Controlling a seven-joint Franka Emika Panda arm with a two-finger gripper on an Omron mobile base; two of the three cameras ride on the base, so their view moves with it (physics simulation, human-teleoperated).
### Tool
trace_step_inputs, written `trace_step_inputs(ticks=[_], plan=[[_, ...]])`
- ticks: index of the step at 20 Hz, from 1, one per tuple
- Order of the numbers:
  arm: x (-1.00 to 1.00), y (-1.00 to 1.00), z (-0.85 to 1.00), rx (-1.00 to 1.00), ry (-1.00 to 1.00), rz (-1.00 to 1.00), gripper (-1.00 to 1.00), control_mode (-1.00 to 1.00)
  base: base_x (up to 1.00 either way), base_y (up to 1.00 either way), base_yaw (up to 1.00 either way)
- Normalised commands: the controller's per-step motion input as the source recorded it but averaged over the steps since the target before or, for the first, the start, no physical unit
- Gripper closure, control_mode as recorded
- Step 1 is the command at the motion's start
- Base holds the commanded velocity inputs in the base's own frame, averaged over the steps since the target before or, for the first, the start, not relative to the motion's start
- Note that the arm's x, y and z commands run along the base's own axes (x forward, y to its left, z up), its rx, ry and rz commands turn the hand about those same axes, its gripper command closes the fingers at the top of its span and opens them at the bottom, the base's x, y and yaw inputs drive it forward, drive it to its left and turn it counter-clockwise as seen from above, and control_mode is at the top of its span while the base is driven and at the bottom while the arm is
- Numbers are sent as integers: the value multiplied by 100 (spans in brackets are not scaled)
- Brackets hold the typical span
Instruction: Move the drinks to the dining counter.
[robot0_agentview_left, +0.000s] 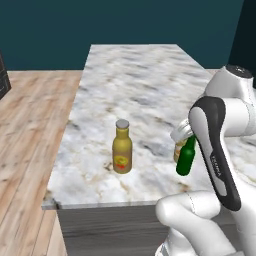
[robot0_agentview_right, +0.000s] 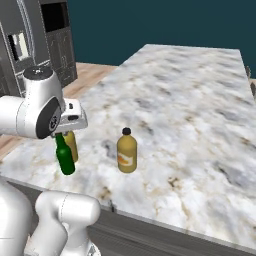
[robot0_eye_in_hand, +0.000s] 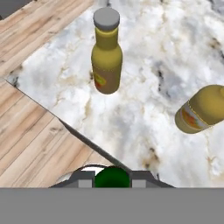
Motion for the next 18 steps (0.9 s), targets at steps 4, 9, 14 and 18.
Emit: trace_step_inputs(ticks=[4,9,14,18], plan=[[0,0,-34,0,-17,2,100,-100,0,0,0],[0,0,-33,0,-13,0,100,-100,0,0,0],[2,0,-25,0,-4,0,100,-100,0,0,0],[5,0,-13,0,0,0,100,-100,0,0,0]])
